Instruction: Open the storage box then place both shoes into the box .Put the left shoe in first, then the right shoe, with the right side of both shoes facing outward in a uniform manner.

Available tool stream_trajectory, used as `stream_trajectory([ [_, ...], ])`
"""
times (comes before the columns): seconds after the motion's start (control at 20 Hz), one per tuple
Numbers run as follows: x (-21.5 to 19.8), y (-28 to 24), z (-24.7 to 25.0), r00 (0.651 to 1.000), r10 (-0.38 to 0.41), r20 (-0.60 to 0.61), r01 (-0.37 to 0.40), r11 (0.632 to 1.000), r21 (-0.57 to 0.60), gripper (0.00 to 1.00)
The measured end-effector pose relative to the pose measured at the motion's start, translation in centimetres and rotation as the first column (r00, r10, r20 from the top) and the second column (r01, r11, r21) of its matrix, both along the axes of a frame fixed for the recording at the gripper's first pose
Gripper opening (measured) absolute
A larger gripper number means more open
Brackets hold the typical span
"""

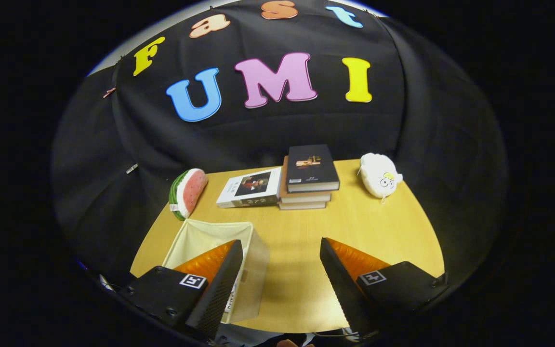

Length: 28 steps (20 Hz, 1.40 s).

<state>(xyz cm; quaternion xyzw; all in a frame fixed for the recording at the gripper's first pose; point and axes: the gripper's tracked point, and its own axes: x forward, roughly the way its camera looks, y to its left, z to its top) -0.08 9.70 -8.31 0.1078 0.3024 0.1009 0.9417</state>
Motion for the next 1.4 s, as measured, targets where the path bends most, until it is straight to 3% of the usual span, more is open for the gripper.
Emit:
stream_trajectory([
  [0.3, 0.8, -6.5, 4.2, 0.971, -0.067, 0.231, 0.097, 0.988, -0.123, 0.99],
  [0.55, -0.1, -9.9, 8.8, 0.885, -0.089, 0.457, 0.189, 0.966, -0.178, 0.99],
  [0.75, -1.5, -11.4, 10.7, 0.832, -0.131, 0.539, 0.246, 0.958, -0.146, 0.98],
  [1.1, -1.6, -12.2, 9.5, 0.842, -0.163, 0.514, 0.261, 0.957, -0.124, 0.98],
  [1.4, -1.6, -11.2, 9.7, 0.844, -0.142, 0.517, 0.244, 0.96, -0.135, 0.98],
])
